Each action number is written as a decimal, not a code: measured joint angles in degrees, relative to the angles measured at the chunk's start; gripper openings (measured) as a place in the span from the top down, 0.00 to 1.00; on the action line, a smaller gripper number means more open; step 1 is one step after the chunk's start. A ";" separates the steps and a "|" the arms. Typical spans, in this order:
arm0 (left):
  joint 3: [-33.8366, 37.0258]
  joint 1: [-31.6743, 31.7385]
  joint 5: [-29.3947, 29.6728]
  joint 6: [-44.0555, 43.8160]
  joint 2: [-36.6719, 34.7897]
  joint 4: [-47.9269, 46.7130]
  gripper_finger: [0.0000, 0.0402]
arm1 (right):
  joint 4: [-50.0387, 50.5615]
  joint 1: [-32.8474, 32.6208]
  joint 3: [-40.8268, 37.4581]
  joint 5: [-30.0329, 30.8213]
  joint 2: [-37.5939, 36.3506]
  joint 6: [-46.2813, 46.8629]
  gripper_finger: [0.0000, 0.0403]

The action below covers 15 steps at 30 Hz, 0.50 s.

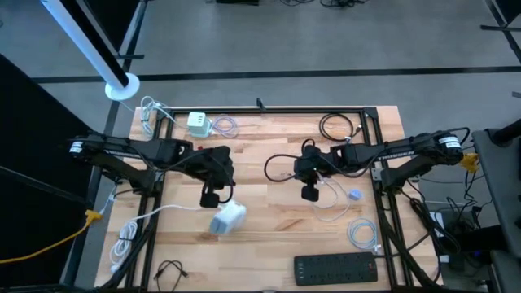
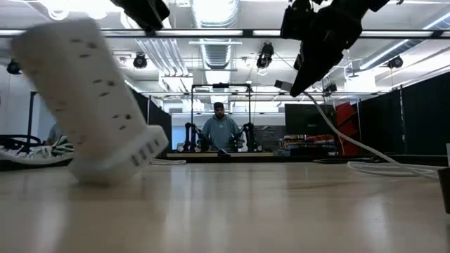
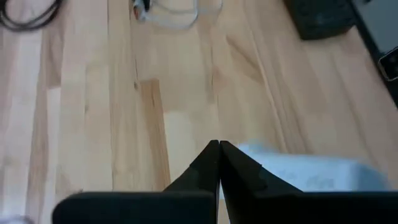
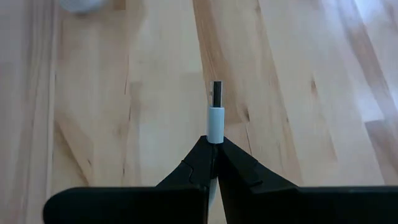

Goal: Insert USB
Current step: Insert the white charger cable into the white outlet extension

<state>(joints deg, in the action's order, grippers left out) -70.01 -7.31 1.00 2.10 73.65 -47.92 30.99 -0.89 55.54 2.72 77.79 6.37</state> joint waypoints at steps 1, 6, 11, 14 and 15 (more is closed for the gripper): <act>0.08 0.00 0.00 -0.20 0.00 -0.86 0.99 | 0.00 0.00 -0.09 -0.16 0.01 0.00 1.00; 0.08 -0.09 0.59 -0.44 0.00 -2.05 1.00 | -0.01 0.00 -0.10 -0.95 0.01 -0.45 1.00; 0.10 -0.29 1.13 -1.71 0.50 -2.06 1.00 | 0.01 0.00 -0.10 -1.71 0.01 -0.42 1.00; -0.35 -1.60 1.09 -5.07 0.68 -1.77 1.00 | 0.02 0.00 -0.10 -1.70 0.01 -0.44 1.00; -1.04 -2.48 1.09 -6.27 0.68 -1.58 1.00 | 0.05 0.00 -0.11 -1.72 0.01 -0.43 1.00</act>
<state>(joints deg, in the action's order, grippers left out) -71.05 -9.79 2.09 -4.17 74.32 -49.50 31.05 -0.89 55.44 1.00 77.80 5.94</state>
